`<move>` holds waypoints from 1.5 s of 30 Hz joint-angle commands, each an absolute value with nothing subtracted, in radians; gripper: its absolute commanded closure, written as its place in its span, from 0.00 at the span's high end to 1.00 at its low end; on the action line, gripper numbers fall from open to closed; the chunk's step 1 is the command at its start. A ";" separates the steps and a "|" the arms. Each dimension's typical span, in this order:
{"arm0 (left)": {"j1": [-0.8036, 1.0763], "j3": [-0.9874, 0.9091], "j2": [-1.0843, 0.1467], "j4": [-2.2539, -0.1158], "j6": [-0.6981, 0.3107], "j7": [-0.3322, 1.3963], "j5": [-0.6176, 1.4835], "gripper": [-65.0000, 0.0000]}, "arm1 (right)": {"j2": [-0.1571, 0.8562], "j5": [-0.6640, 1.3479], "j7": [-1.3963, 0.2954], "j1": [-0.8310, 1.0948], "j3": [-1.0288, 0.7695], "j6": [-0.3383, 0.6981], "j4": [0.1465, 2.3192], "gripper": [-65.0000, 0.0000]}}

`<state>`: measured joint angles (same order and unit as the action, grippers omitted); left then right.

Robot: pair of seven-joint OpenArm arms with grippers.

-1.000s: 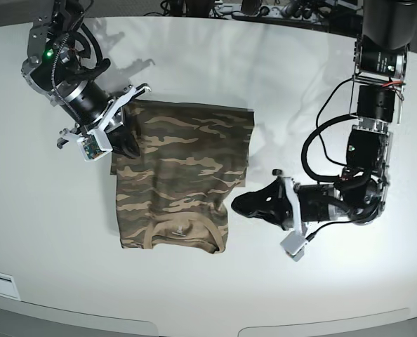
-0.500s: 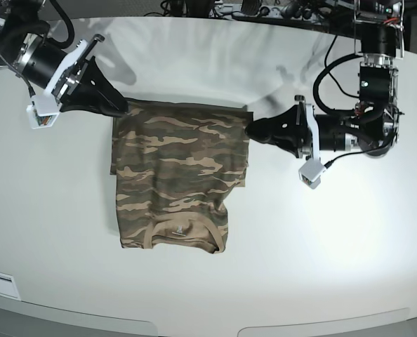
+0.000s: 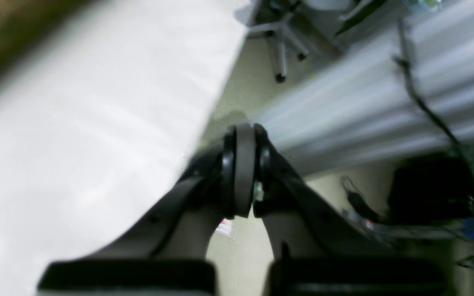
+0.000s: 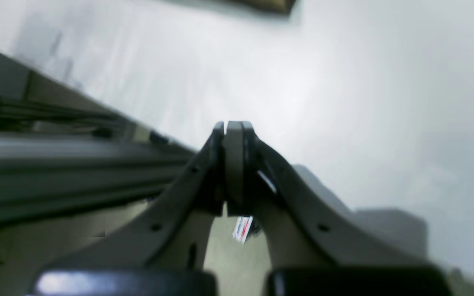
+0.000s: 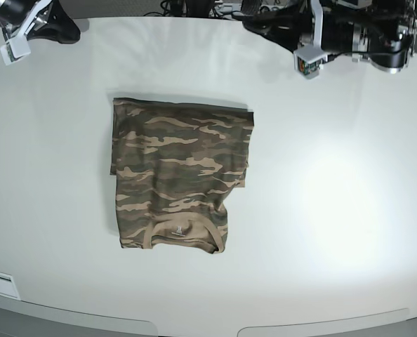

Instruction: Fold the T-shirt properly

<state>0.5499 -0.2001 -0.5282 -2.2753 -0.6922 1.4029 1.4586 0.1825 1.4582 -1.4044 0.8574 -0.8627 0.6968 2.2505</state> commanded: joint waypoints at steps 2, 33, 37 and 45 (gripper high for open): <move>0.664 -0.242 -0.538 -2.333 -0.698 1.396 1.484 0.00 | 0.188 1.484 -1.396 0.934 -0.871 0.698 2.263 0.00; 0.785 -0.107 -0.459 -1.415 -0.676 1.015 0.826 0.00 | 0.255 0.839 -0.887 0.841 -0.347 0.698 1.302 0.00; 0.607 -0.019 -0.417 -1.119 -0.677 0.889 0.717 0.00 | 0.255 0.649 -0.664 0.715 -0.256 0.698 1.143 0.00; 0.374 0.052 -0.288 -0.720 -0.676 0.442 0.399 0.00 | 0.252 0.376 -0.378 0.510 -0.045 0.510 0.893 0.00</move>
<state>0.3664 0.0521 -0.2821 -0.7116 -0.6643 0.4343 0.3843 0.2436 0.3714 -0.3740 0.4980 -0.0414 0.4927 0.8856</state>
